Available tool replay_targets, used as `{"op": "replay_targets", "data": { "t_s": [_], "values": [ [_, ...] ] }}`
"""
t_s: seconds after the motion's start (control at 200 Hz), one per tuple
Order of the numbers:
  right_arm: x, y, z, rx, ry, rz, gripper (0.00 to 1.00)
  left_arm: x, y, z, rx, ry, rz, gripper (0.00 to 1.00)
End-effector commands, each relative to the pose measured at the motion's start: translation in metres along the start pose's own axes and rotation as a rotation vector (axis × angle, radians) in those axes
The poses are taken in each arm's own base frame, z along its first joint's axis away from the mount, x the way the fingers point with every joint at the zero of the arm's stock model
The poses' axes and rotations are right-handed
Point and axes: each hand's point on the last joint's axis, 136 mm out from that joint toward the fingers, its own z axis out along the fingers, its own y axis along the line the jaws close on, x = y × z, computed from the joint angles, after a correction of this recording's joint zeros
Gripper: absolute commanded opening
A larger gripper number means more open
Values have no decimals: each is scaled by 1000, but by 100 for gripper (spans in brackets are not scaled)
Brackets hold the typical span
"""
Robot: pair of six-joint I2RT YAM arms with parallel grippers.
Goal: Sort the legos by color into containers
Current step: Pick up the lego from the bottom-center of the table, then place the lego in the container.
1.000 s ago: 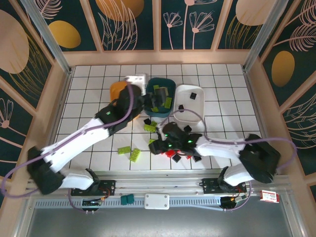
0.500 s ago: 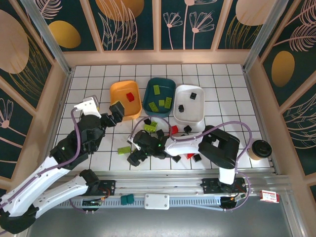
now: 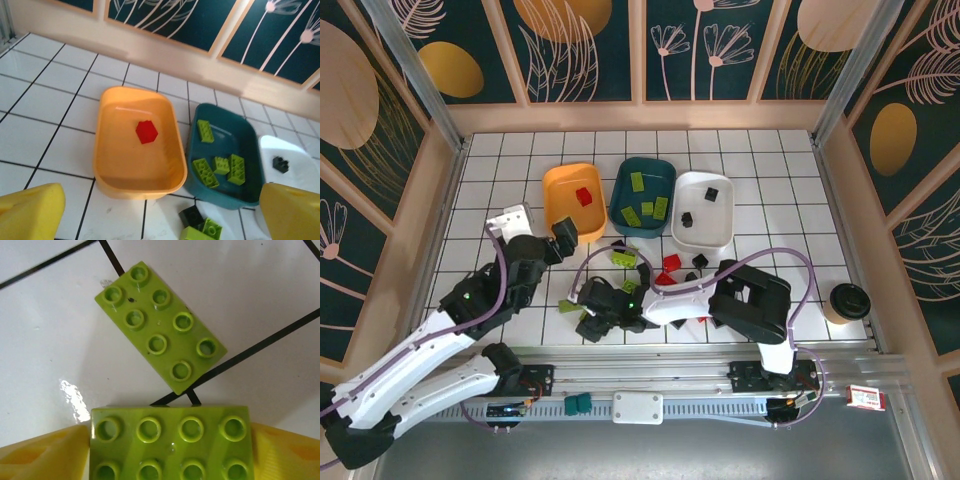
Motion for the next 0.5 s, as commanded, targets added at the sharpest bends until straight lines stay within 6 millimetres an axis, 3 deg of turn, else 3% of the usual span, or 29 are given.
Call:
{"op": "replay_targets", "data": {
  "t_s": [0.0,0.135,0.3,0.41,0.495],
  "values": [
    [14,-6,-6,16,13,-3,72,17,11,7,-45,33,4,99],
    [4,-14,-17,32,-52,12,62,33,19,11,-69,62,11,99],
    [-18,-29,-55,49,-199,47,54,50,35,13,-114,76,17,99],
    [-37,-55,-86,77,-310,110,51,70,46,16,-134,111,14,99],
    [-54,-90,-107,87,-387,210,49,87,52,19,-144,149,7,99]
  ]
}}
